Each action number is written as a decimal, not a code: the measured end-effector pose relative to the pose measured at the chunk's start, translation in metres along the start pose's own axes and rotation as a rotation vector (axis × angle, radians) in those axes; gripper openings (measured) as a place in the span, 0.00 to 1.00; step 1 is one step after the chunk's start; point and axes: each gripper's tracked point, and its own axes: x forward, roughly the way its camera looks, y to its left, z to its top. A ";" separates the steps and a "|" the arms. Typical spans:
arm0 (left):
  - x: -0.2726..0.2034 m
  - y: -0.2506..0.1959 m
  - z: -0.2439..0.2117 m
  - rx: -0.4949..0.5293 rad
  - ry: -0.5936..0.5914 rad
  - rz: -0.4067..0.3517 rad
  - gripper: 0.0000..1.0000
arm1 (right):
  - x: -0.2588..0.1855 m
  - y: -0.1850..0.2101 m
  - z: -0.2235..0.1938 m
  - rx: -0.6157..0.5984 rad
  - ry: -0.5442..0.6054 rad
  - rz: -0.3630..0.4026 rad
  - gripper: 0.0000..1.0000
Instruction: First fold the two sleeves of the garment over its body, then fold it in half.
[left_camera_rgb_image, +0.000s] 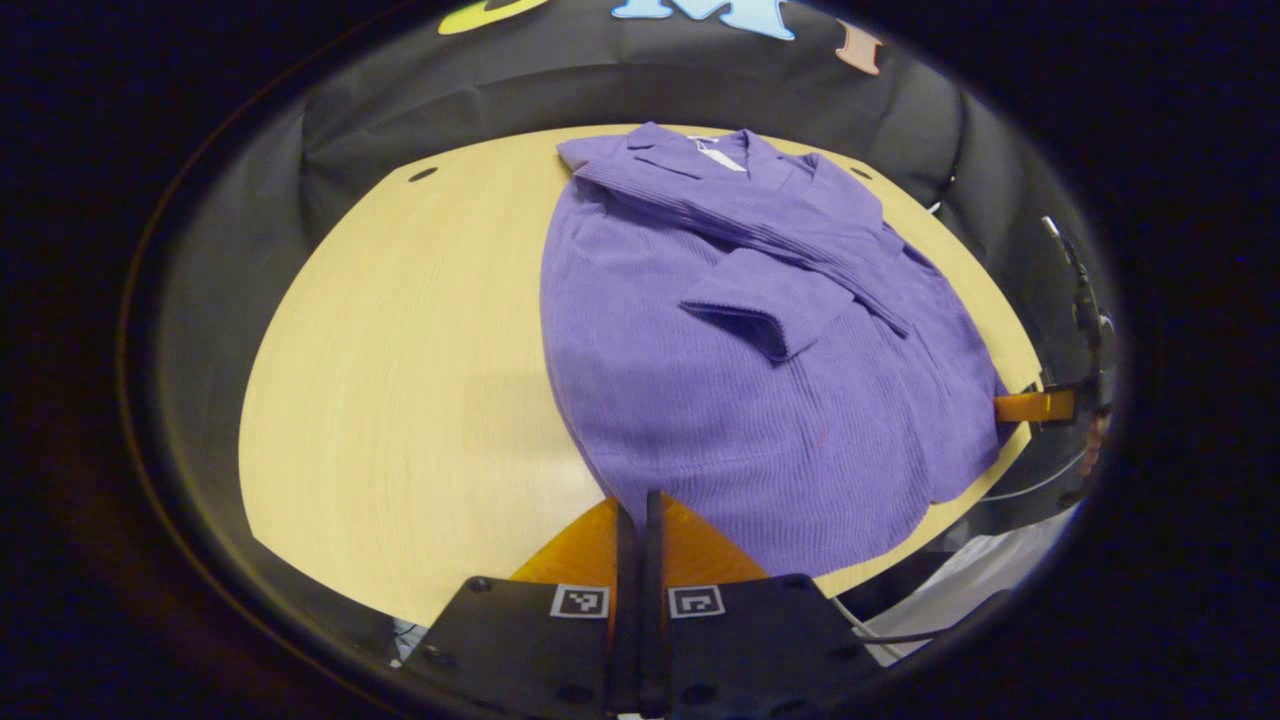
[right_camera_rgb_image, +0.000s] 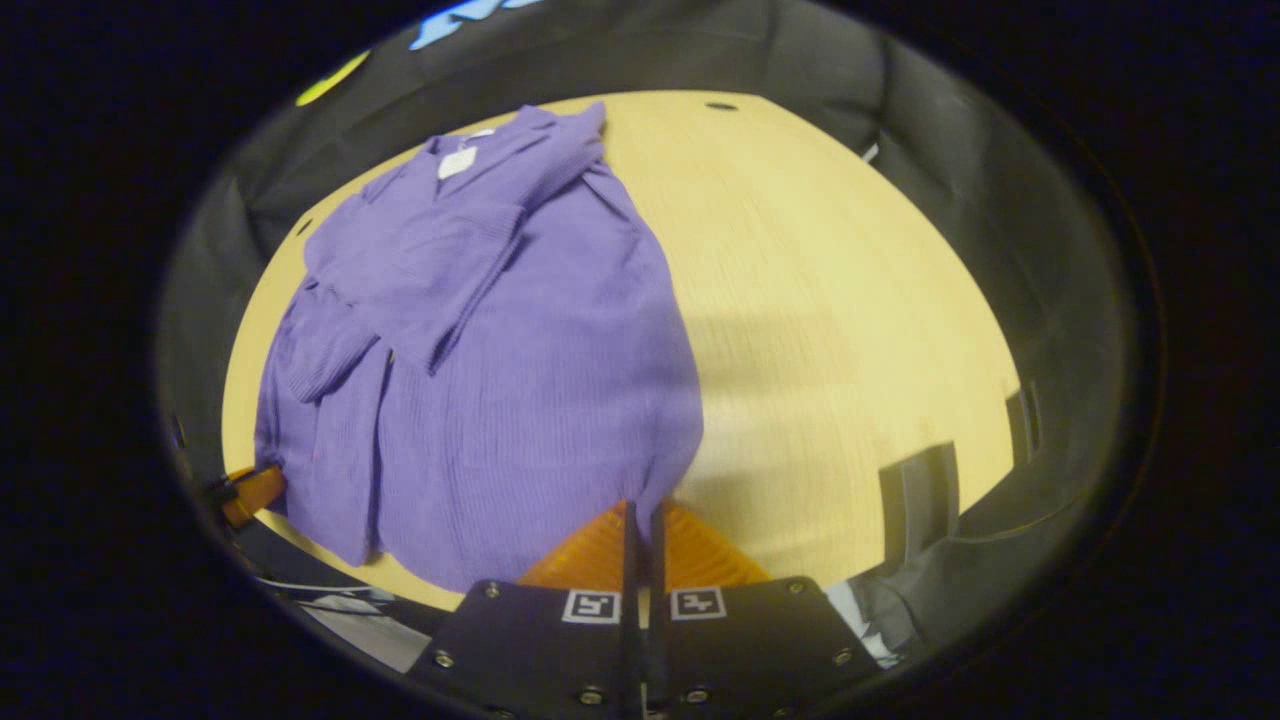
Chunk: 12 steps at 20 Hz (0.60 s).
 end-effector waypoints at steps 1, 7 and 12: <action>0.000 -0.002 0.001 -0.021 -0.004 -0.021 0.07 | -0.002 0.004 -0.002 0.026 0.017 0.038 0.04; -0.031 -0.018 0.084 -0.081 -0.142 -0.082 0.07 | -0.049 0.028 0.075 0.091 -0.109 0.208 0.03; -0.046 -0.036 0.171 -0.052 -0.272 -0.116 0.07 | -0.072 0.048 0.156 0.075 -0.224 0.303 0.03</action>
